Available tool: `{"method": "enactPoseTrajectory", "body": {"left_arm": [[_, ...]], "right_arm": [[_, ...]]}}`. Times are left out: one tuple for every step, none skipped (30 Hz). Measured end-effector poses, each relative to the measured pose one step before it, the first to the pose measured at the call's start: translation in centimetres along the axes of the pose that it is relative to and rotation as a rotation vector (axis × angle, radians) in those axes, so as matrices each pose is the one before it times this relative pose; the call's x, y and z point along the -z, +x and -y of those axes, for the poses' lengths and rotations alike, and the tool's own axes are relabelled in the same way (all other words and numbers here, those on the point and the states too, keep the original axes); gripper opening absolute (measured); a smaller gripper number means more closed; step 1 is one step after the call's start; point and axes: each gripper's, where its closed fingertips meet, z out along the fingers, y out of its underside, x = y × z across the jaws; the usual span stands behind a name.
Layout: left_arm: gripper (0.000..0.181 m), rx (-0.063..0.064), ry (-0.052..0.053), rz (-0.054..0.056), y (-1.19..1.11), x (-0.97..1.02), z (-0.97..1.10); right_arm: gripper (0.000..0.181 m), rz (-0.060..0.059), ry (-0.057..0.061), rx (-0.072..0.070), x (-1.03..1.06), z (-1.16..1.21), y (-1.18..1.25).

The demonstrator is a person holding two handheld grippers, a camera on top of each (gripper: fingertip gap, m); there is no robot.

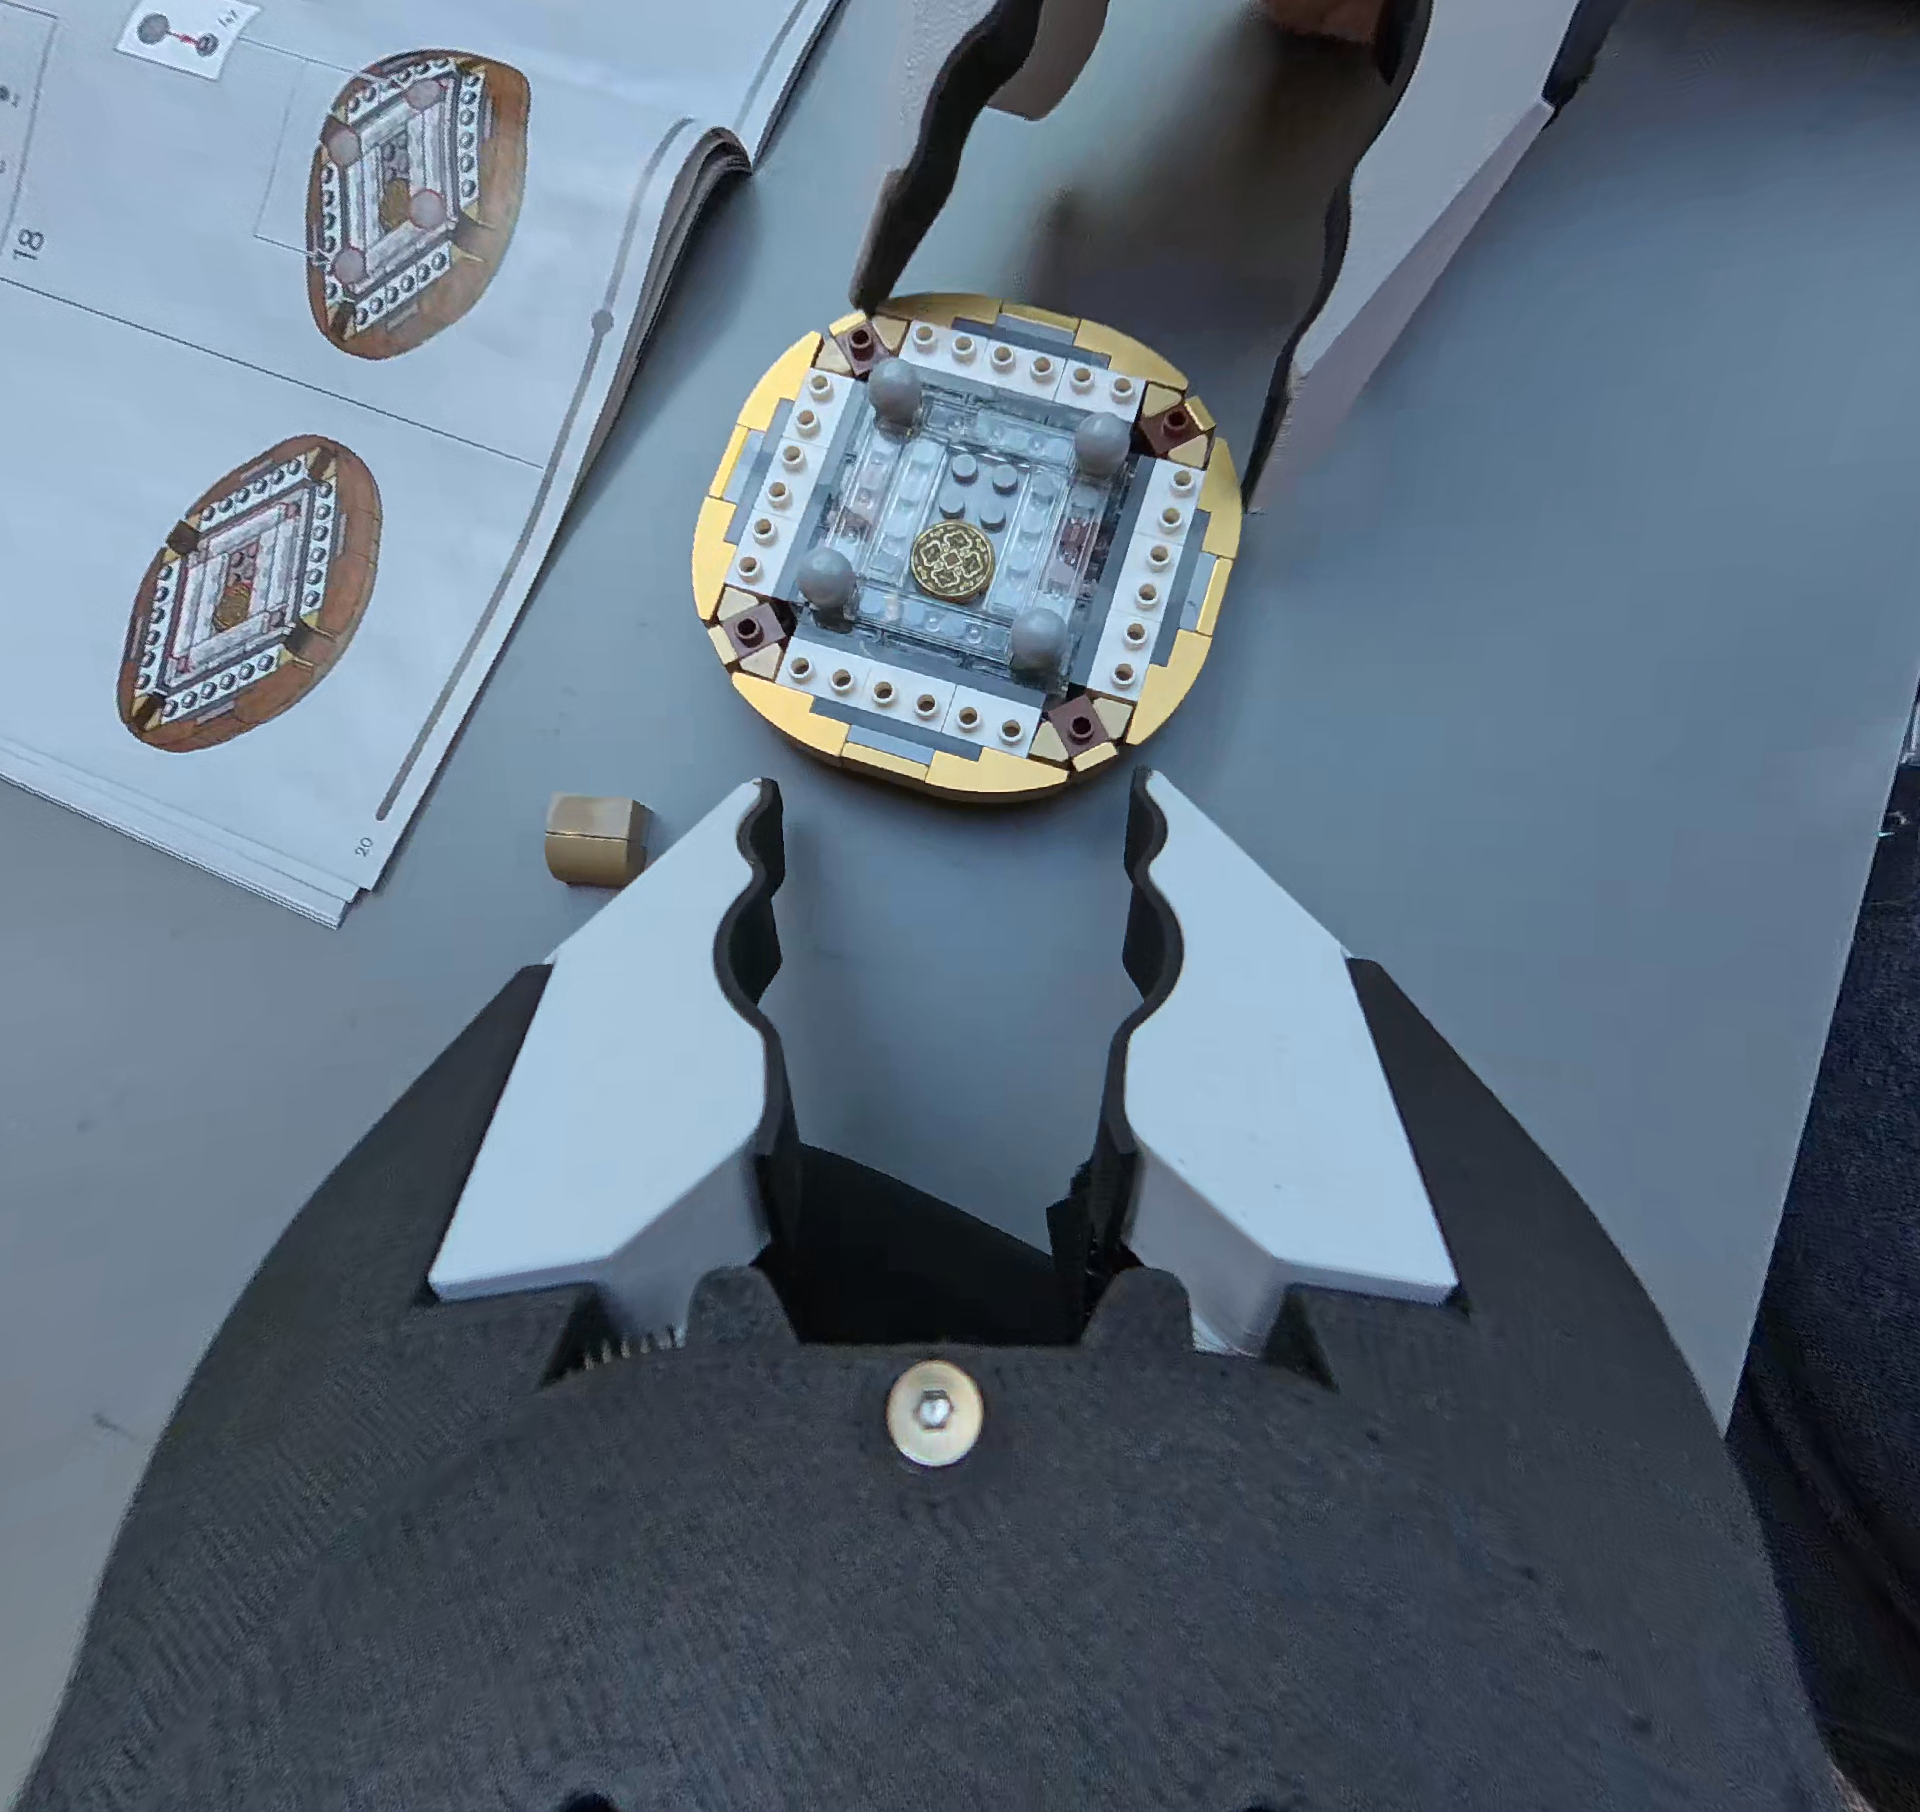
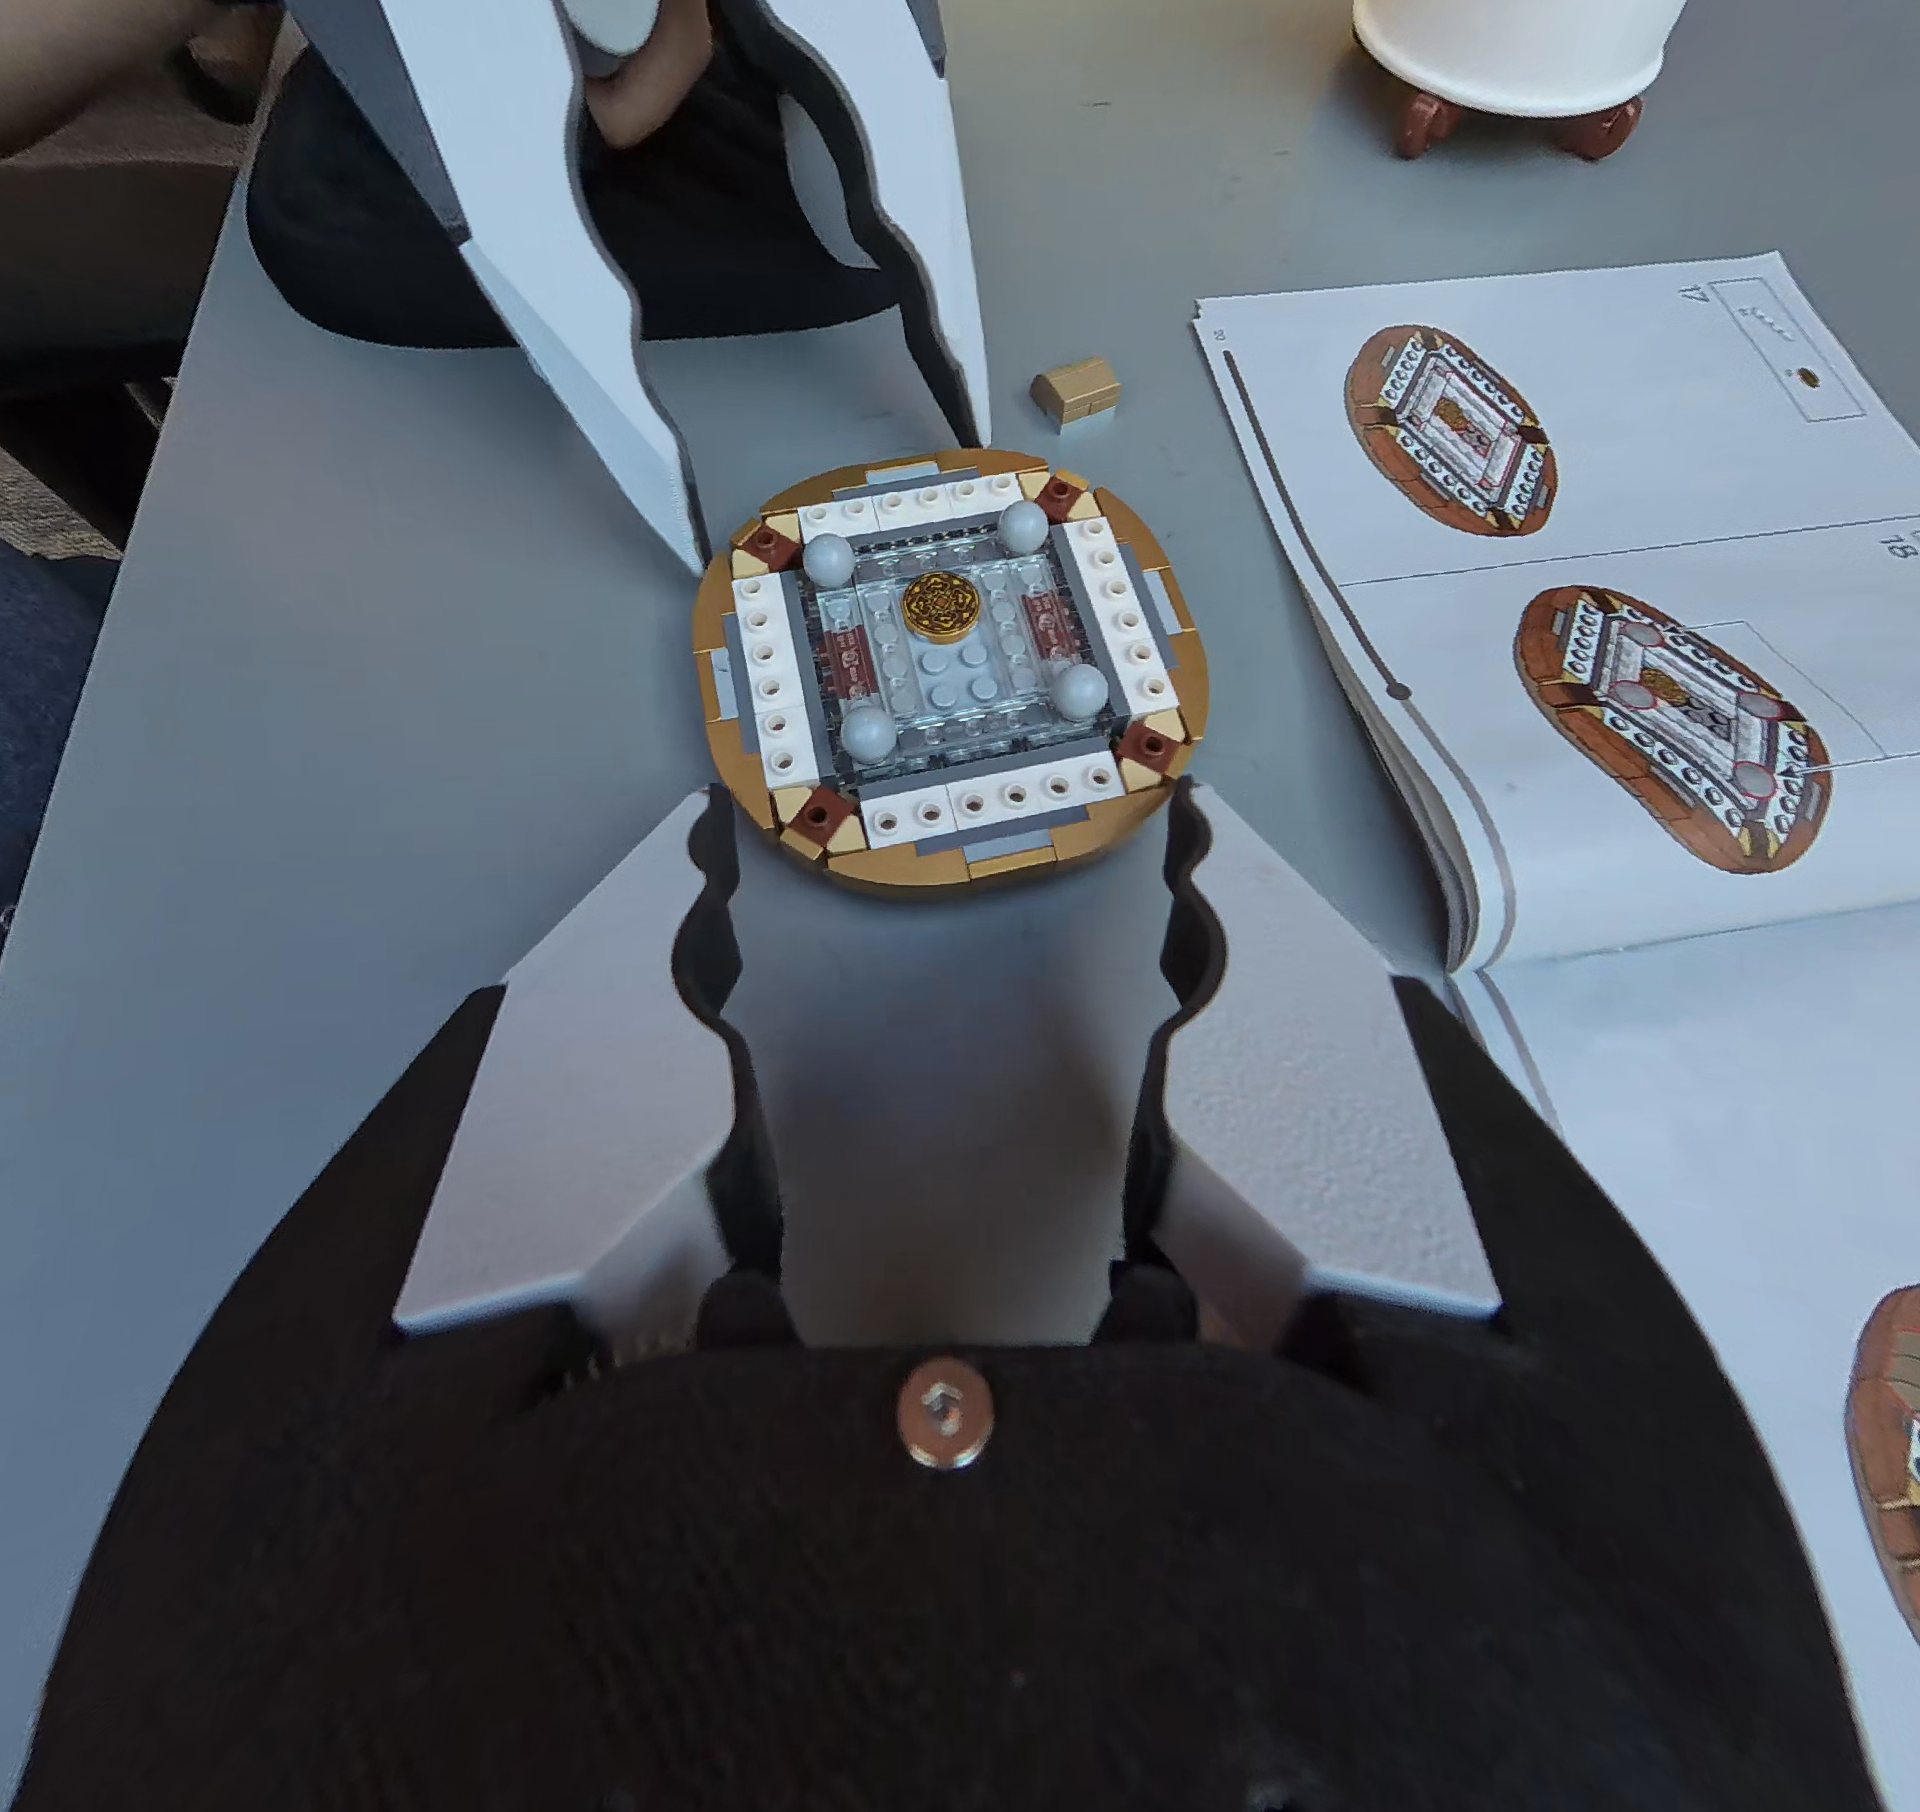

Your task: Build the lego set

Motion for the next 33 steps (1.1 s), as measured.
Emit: {"method": "enactPoseTrajectory", "body": {"left_arm": [[0.064,0.0045,0.006,-0.0002,-0.063,0.017,0.105],[0.061,0.0007,0.0039,-0.0017,-0.001,0.03,0.038],[0.059,-0.0004,0.0021,0.0003,0.009,0.016,0.014],[0.057,-0.0031,0.0018,-0.0023,0.067,0.003,0.012],[0.055,-0.0059,0.0008,-0.0019,0.101,0.003,-0.006],[0.054,-0.0084,0.0007,0.0006,0.075,0.006,0.007],[0.054,-0.0075,-0.0003,0.0046,0.031,0.0,-0.007],[0.053,-0.0053,-0.0012,0.003,0.029,-0.002,-0.013],[0.053,-0.0013,0.0006,0.0027,-0.007,0.012,0.01],[0.053,0.003,-0.0002,0.0009,-0.023,0.005,-0.023],[0.053,0.0053,-0.0007,0.0007,-0.058,0.009,-0.021],[0.054,0.0059,-0.0003,0.0021,-0.083,0.025,-0.021],[0.054,0.0052,0.0002,0.0025,-0.076,0.029,-0.019],[0.053,0.0044,0.0004,0.0042,-0.088,0.026,0.0],[0.053,0.0028,-0.0002,0.0072,-0.107,0.037,0.002],[0.053,0.0049,-0.0021,0.012,-0.177,0.059,-0.033],[0.052,0.0045,-0.004,0.0088,-0.118,0.079,-0.066],[0.052,0.0015,-0.0022,0.0024,0.004,0.1,-0.071],[0.051,0.0012,0.0028,-0.006,0.167,0.119,-0.022],[0.053,0.0039,0.0065,-0.0147,0.314,0.121,0.018],[0.054,0.0078,0.0074,-0.0207,0.434,0.108,0.069],[0.054,0.0086,0.0052,-0.0174,0.417,0.076,0.041],[0.055,0.0065,0.0039,-0.0083,0.292,0.033,0.04],[0.056,0.0044,0.0001,-0.0006,0.18,-0.032,0.003],[0.057,-0.0005,-0.0081,0.0099,0.0,-0.096,-0.092],[0.058,-0.0054,-0.011,0.0198,-0.139,-0.146,-0.099],[0.059,-0.0049,-0.0078,0.0176,-0.119,-0.144,-0.017],[0.059,-0.0008,-0.0012,0.0093,-0.056,-0.134,0.103],[0.06,0.0025,0.0057,0.0029,-0.023,-0.086,0.197],[0.06,0.0069,0.0058,0.0034,-0.122,-0.045,0.15],[0.06,0.0117,0.0032,0.0012,-0.166,-0.028,0.08],[0.06,0.0153,-0.0006,-0.006,-0.094,-0.028,-0.015],[0.06,0.0134,-0.0017,-0.005,-0.091,-0.02,-0.039]], "right_arm": [[0.083,-0.0046,-0.0022,0.0042,-0.024,-0.022,0.011],[0.083,-0.0018,-0.0023,0.0022,-0.017,-0.03,-0.012],[0.083,-0.0003,-0.0008,0.0005,-0.007,-0.014,-0.013],[0.083,-0.0012,-0.0001,-0.0001,0.002,0.0,-0.013],[0.082,-0.0017,0.0,-0.0004,0.019,-0.011,-0.028],[0.082,-0.0021,0.0002,0.0007,0.019,-0.008,-0.035],[0.082,-0.0018,0.0005,0.0009,0.027,-0.009,-0.057],[0.082,-0.0002,0.0003,0.0001,0.044,-0.024,-0.074],[0.082,-0.0006,-0.0007,-0.0012,0.059,-0.043,-0.077],[0.083,0.0007,0.0004,-0.0014,0.084,-0.051,-0.095],[0.082,0.0007,0.0014,-0.002,0.119,-0.045,-0.076],[0.082,0.0014,0.0033,-0.0051,0.129,-0.037,-0.076],[0.082,0.0039,0.0031,-0.008,0.158,-0.048,-0.089],[0.082,0.0047,0.0035,-0.0088,0.157,-0.056,-0.087],[0.082,0.0054,0.0037,-0.0092,0.186,-0.061,-0.097],[0.081,0.0073,0.0039,-0.0101,0.21,-0.073,-0.128],[0.079,0.0102,0.0049,-0.0099,0.259,-0.083,-0.155],[0.074,0.0136,0.0087,-0.0118,0.296,-0.057,-0.173],[0.071,0.0125,0.0166,-0.0169,0.335,0.074,-0.104],[0.071,-0.0048,0.0258,-0.0204,0.347,0.219,0.194],[0.073,-0.0109,0.0351,-0.0198,0.353,0.403,0.33],[0.076,-0.0102,0.0336,-0.0183,0.295,0.413,0.346],[0.079,-0.006,0.0264,-0.0146,0.201,0.353,0.338],[0.083,-0.0015,0.0205,-0.0117,0.085,0.317,0.304],[0.086,0.0022,0.0153,-0.0127,-0.017,0.274,0.263],[0.089,0.0088,0.0096,-0.0169,-0.141,0.232,0.154],[0.092,0.0179,0.0066,-0.0185,-0.253,0.217,-0.036],[0.094,0.0222,0.0026,-0.0167,-0.315,0.167,-0.187],[0.095,0.0215,-0.0047,-0.0117,-0.33,0.05,-0.259],[0.097,0.0156,-0.0117,-0.0046,-0.287,-0.091,-0.244],[0.098,0.0021,-0.0178,0.0027,-0.2,-0.214,-0.091],[0.1,-0.0049,-0.0139,0.0076,-0.109,-0.192,-0.035],[0.099,0.003,-0.0062,0.0071,-0.048,-0.097,-0.181]]}}
